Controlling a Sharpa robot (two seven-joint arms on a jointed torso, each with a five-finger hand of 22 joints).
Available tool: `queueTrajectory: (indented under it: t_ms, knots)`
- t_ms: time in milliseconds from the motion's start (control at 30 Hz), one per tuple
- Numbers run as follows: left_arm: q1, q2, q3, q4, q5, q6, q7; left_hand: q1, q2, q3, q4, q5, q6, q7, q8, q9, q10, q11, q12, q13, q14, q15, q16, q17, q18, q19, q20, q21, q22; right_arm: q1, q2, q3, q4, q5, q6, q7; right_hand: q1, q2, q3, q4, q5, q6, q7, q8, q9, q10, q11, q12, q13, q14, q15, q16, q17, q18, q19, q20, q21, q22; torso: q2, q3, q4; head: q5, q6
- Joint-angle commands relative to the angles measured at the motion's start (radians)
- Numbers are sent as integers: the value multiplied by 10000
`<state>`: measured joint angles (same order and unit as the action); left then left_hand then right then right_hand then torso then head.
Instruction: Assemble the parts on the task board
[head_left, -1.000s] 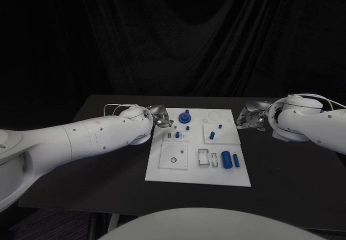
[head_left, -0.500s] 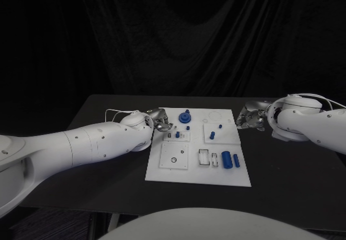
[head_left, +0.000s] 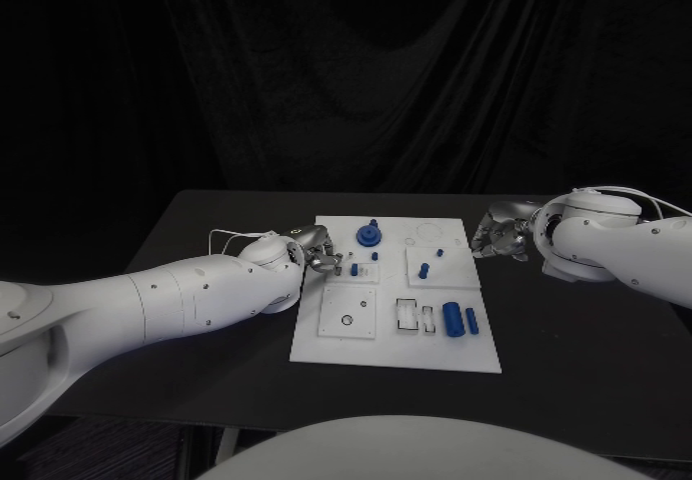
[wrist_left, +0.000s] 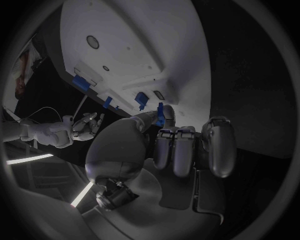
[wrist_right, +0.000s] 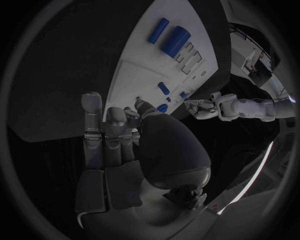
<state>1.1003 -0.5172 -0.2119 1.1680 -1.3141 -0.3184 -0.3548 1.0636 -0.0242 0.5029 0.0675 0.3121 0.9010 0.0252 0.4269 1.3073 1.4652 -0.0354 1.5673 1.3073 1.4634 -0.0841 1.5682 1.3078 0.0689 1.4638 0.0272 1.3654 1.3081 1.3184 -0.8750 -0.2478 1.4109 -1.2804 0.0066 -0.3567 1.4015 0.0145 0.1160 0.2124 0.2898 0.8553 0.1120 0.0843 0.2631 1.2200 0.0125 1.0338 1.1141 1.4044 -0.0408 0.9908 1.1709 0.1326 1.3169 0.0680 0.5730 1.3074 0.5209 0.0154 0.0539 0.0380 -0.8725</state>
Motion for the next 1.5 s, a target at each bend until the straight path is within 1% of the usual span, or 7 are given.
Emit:
queueTrajectory:
  t_ms: [33, 167, 233, 600, 833, 1133, 1500]
  knots:
    - [-72, -8, 8, -3, -52, -196, 190, -72, 27, 155, -71, 54, 64, 11, 39, 271, 1056, -74, 35, 2635, 1074, -68, 26, 2630, -168, 140, -48, 20, 1919, -17, -14, 6, 1, -30, 66, -186, 95, 38, 72, -1, 55, 78, -22, -35, -10, -73, 25, -50, -13, -68, -21, -49, -9, 179, -61, -5, -33, 438, -7, 2, 13, -22, -2]
    - [-156, -9, 9, -46, -53, -359, 288, -78, 29, 153, -66, 52, 67, 11, 39, 271, 1056, -74, 35, 2635, 1074, -68, 26, 2630, -165, 135, -49, 10, 1915, -18, -10, 6, -1, -30, 51, -178, 109, 27, 97, -15, 58, 87, -22, -33, -13, -81, 27, -61, -18, -76, -19, -64, -17, 181, -66, -4, -58, 435, -7, -23, -22, 5, -2]
    - [-183, -7, 9, -67, -53, -416, 330, -81, 29, 152, -63, 51, 70, 11, 39, 271, 1056, -74, 35, 2635, 1074, -68, 26, 2630, -166, 136, -49, 11, 1916, -18, -4, 6, -2, -30, 49, -175, 109, 27, 97, -15, 58, 87, -22, -33, -13, -81, 27, -61, -18, -76, -19, -64, -17, 181, -66, -4, -58, 435, -7, -28, -30, 2, -2]
    - [-261, 14, 9, -112, -53, -337, 468, -103, 31, 141, -43, 38, 89, 9, 39, 270, 1056, -75, 35, 2635, 1074, -69, 26, 2630, -162, 130, -51, -7, 1910, -19, -14, 6, -8, -30, 66, -186, 109, 27, 97, -15, 58, 87, -22, -33, -13, -81, 27, -61, -18, -76, -19, -64, -17, 181, -66, -4, -58, 435, 7, -9, 12, -11, -2]
    - [-315, 26, 9, -110, -53, -224, 503, -124, 38, 131, -22, 24, 106, 7, 41, 271, 1056, -76, 35, 2635, 1074, -69, 26, 2630, -160, 126, -53, -18, 1907, -19, -5, 6, -12, -30, 82, -194, 109, 27, 97, -15, 58, 87, -22, -33, -13, -81, 27, -61, -18, -76, -19, -64, -17, 181, -66, -4, -58, 435, 3, -24, -12, 15, -2]
    - [-340, -23, 9, -15, -53, -142, 493, -129, 40, 129, -17, 20, 114, 6, 43, 272, 1056, -76, 35, 2635, 1074, -69, 26, 2630, -158, 123, -54, -26, 1904, -19, -11, 6, -15, -30, 121, -230, 117, 21, 113, -24, 63, 91, -20, -33, -15, -93, 28, -80, -31, -77, -18, -62, -14, 184, -71, -3, -81, 432, -4, -11, -3, 20, -2]
    - [-354, -109, 9, 116, -53, -31, 443, -143, 46, 120, -3, 12, 147, 0, 55, 275, 1056, -79, 35, 2635, 1074, -70, 26, 2630, -153, 114, -55, -50, 1896, -20, 1, 6, -25, -30, 174, -270, 121, 18, 127, -29, 67, 90, -16, -35, -17, -102, 30, -94, -41, -86, -17, -86, -29, 190, -82, -2, -129, 423, 3, -15, -10, 52, -2]
